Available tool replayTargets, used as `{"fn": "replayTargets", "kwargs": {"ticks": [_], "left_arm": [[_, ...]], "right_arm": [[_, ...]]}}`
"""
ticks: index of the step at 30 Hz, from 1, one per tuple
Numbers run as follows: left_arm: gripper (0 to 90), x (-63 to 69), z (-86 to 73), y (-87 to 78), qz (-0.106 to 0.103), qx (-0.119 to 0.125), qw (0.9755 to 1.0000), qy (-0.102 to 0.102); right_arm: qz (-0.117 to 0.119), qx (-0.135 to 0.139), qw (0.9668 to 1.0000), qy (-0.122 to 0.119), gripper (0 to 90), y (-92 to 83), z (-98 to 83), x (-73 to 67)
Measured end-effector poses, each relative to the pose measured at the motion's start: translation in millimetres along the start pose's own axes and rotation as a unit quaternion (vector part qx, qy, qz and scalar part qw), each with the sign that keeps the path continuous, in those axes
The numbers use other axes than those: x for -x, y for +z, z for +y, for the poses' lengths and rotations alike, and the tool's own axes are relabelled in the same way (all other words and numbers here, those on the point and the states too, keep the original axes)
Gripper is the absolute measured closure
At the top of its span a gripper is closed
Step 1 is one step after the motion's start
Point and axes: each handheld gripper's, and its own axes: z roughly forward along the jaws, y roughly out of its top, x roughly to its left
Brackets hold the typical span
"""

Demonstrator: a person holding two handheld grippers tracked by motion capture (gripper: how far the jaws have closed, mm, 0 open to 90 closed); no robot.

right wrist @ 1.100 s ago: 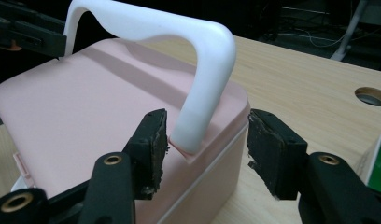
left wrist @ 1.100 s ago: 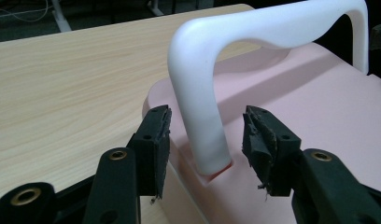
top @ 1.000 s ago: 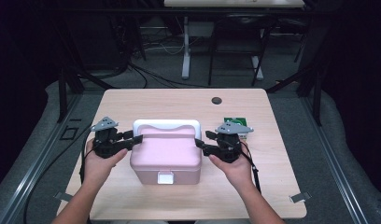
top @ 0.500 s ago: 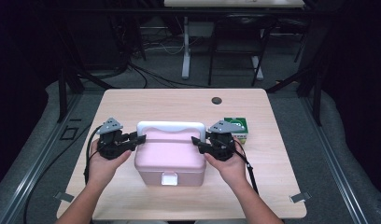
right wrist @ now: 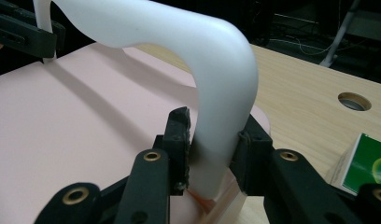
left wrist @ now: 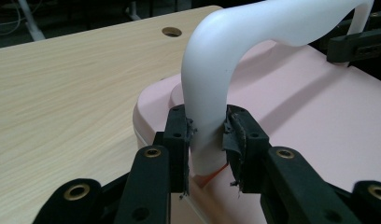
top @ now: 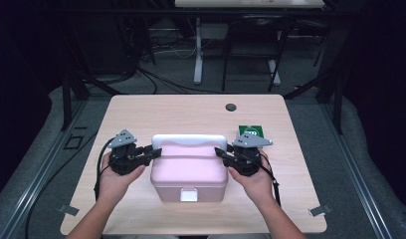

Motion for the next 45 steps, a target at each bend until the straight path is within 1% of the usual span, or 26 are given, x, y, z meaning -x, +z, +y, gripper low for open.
{"fn": "replayTargets", "kwargs": {"ticks": [3, 6, 9, 10, 11, 12, 13, 15, 16, 17, 19, 22, 23, 25, 27, 32, 35, 36, 37, 39, 40, 41, 42, 45], "left_arm": [[72.0, 3.5, -0.6, 0.8, -0.004, 0.002, 1.0000, 0.000], [72.7, 6.4, -0.2, -0.4, -0.001, -0.001, 1.0000, 0.000], [73.2, 11.5, -1.7, -3.1, 0.002, -0.004, 0.9999, 0.011], [73.1, 11.5, -1.7, -3.1, 0.002, -0.004, 0.9999, 0.011], [73.2, 13.8, -2.6, -5.0, 0.000, -0.007, 0.9999, 0.015], [73.2, 13.8, -2.6, -5.0, 0.000, -0.007, 0.9999, 0.015], [73.2, 16.5, -3.3, -6.6, -0.001, -0.010, 0.9998, 0.020], [73.3, 16.9, -3.8, -7.1, -0.003, -0.010, 0.9998, 0.018], [73.4, 16.9, -3.8, -7.1, -0.003, -0.010, 0.9998, 0.018], [73.4, 16.5, -4.1, -6.7, -0.008, -0.008, 0.9999, 0.010], [73.5, 16.7, -4.1, -6.4, -0.010, -0.009, 0.9999, 0.011], [73.5, 16.6, -4.2, -5.9, -0.013, -0.008, 0.9998, 0.012], [73.5, 16.9, -4.1, -5.8, -0.018, -0.011, 0.9997, 0.008], [73.5, 17.3, -4.1, -5.8, -0.020, -0.012, 0.9997, 0.006], [73.5, 16.8, -4.2, -5.6, -0.021, -0.012, 0.9997, 0.006], [73.4, 15.2, -4.2, -5.1, -0.025, -0.012, 0.9996, 0.004], [73.3, 15.2, -4.0, -4.5, -0.023, -0.010, 0.9997, 0.006], [73.3, 15.0, -4.1, -4.5, -0.023, -0.009, 0.9997, 0.006], [73.3, 14.8, -3.9, -4.9, -0.022, -0.012, 0.9997, 0.006], [72.9, 14.7, -4.2, -4.7, -0.023, -0.010, 0.9997, 0.006], [72.9, 14.8, -4.3, -4.6, -0.021, -0.009, 0.9997, 0.008], [69.6, 14.9, -4.4, -4.5, -0.017, -0.007, 0.9998, 0.009], [68.0, 14.9, -4.4, -4.5, -0.017, -0.007, 0.9998, 0.009], [66.1, 13.7, -4.3, -6.1, -0.017, -0.007, 0.9998, 0.009]], "right_arm": [[-0.002, -0.001, 1.0000, -0.004, 70.0, -6.2, -2.8, 0.8], [0.000, -0.001, 1.0000, -0.004, 70.7, -8.6, -3.9, 0.7], [0.000, -0.001, 1.0000, -0.009, 72.3, -12.9, -6.2, -1.3], [0.000, -0.001, 1.0000, -0.009, 72.3, -12.9, -6.2, -1.3], [0.004, 0.001, 0.9999, -0.013, 72.6, -14.6, -7.2, -1.5], [0.004, 0.001, 0.9999, -0.013, 72.6, -14.6, -7.2, -1.5], [0.004, -0.001, 0.9999, -0.011, 72.8, -16.1, -7.8, -1.7], [0.012, 0.000, 0.9999, -0.006, 73.1, -17.4, -8.7, -0.8], [0.012, 0.000, 0.9999, -0.006, 73.1, -17.4, -8.7, -0.8], [0.015, -0.003, 0.9999, 0.001, 73.2, -18.9, -9.0, -1.0], [0.017, -0.005, 0.9998, 0.003, 73.3, -20.3, -9.3, -1.3], [0.018, -0.009, 0.9998, 0.002, 73.4, -22.8, -9.6, -0.6], [0.019, -0.010, 0.9998, 0.003, 73.4, -23.3, -9.7, -0.1], [0.019, -0.011, 0.9997, 0.006, 73.3, -24.1, -9.9, 0.8], [0.023, -0.011, 0.9997, 0.006, 73.4, -24.1, -9.9, 1.3], [0.022, -0.010, 0.9997, 0.002, 73.3, -24.0, -10.1, 1.2], [0.020, -0.008, 0.9998, 0.001, 72.3, -23.5, -10.1, 0.9], [0.020, -0.007, 0.9998, -0.001, 70.2, -23.5, -10.2, 0.7], [0.015, -0.006, 0.9999, -0.004, 66.8, -23.4, -10.5, 0.2], [0.005, -0.002, 0.9999, -0.008, 62.6, -23.6, -11.4, 0.2], [0.005, -0.002, 0.9999, -0.008, 62.6, -23.6, -11.4, 0.2], [0.005, 0.003, 1.0000, -0.008, 61.9, -24.7, -13.2, 1.9], [0.005, 0.003, 1.0000, -0.008, 61.9, -24.7, -13.2, 1.9], [0.011, 0.015, 0.9998, -0.010, 62.4, -26.3, -17.0, 3.6]]}}
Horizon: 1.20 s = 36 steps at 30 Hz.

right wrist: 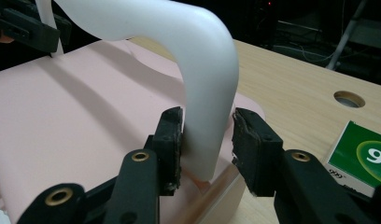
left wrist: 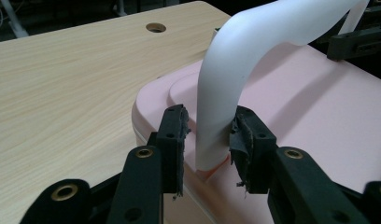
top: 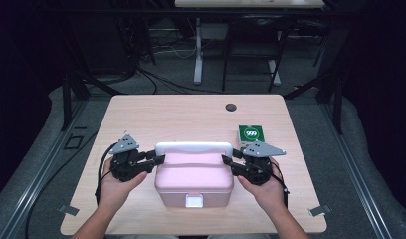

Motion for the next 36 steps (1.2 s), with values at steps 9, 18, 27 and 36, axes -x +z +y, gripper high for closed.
{"fn": "replayTargets", "kwargs": {"ticks": [9, 18, 27, 36], "left_arm": [[60.9, -3.4, -1.0, -6.6, 0.001, 0.005, 1.0000, -0.004], [57.4, -3.2, -4.1, -14.9, 0.006, 0.005, 1.0000, 0.003], [57.2, -3.6, -5.6, -19.5, 0.009, 0.008, 0.9999, 0.001], [57.2, -2.9, -3.9, -19.2, 0.009, 0.006, 0.9999, 0.006]], "right_arm": [[0.006, 0.009, 0.9996, -0.025, 69.7, -0.2, -2.0, -1.3], [0.020, 0.019, 0.9994, -0.022, 70.5, 0.2, -4.1, 1.8], [0.019, 0.016, 0.9993, -0.030, 71.9, -1.6, -4.2, 1.0], [0.036, 0.018, 0.9991, -0.011, 74.1, -2.2, -2.7, 3.0]]}}
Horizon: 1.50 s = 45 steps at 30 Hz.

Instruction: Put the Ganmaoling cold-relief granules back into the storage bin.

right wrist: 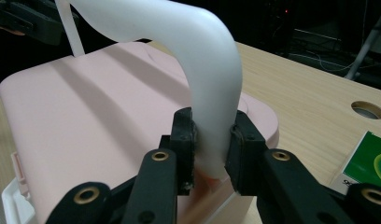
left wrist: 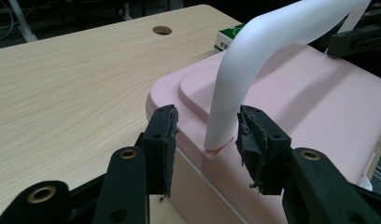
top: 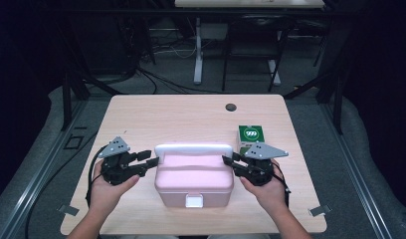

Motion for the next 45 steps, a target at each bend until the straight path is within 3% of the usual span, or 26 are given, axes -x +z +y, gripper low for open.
{"fn": "replayTargets", "kwargs": {"ticks": [13, 20, 28, 45], "left_arm": [[57.2, 2.5, 1.2, -5.9, 0.001, 0.006, 1.0000, 0.004], [57.2, 6.0, 2.4, -15.0, -0.001, 0.015, 0.9998, 0.010], [57.2, 7.6, 0.1, -24.5, 0.003, 0.019, 0.9997, 0.012], [57.3, 5.5, -23.5, -31.3, 0.005, 0.008, 1.0000, -0.001]], "right_arm": [[0.002, -0.009, 0.9999, 0.005, 74.4, -1.6, 5.3, 1.6], [0.009, -0.002, 0.9992, 0.038, 74.4, -1.1, 13.3, 6.6], [0.009, 0.000, 0.9991, 0.041, 74.3, -1.3, 18.4, 9.0], [0.008, 0.008, 0.9986, 0.051, 74.2, -0.7, 25.0, 12.6]]}}
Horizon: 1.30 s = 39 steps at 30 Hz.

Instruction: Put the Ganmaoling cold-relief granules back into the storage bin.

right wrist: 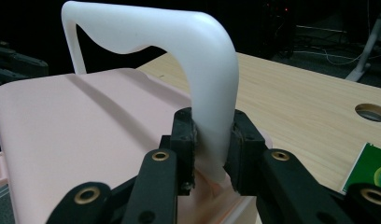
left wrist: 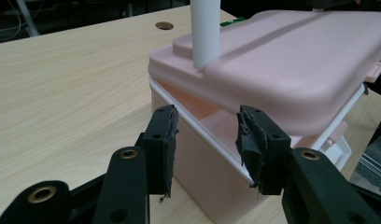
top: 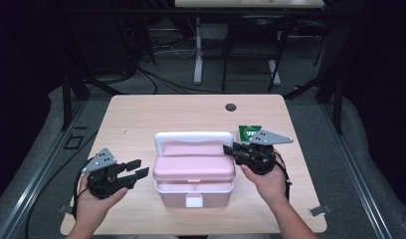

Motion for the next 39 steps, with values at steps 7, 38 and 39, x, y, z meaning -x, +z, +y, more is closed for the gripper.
{"fn": "replayTargets", "kwargs": {"ticks": [7, 38, 39], "left_arm": [[57.5, 3.7, -11.4, 5.6, -0.008, -0.008, 0.9999, -0.002], [65.3, 19.5, 15.2, 11.0, -0.019, 0.011, 0.9993, 0.031], [65.6, 19.4, 16.2, 10.9, -0.017, 0.013, 0.9993, 0.031]], "right_arm": [[-0.002, -0.002, 1.0000, -0.001, 74.2, -0.2, 2.4, 0.8], [-0.039, 0.022, 0.9990, -0.001, 67.7, -12.3, 9.5, 6.2], [-0.042, 0.021, 0.9989, -0.001, 68.9, -15.6, 9.9, 7.1]]}}
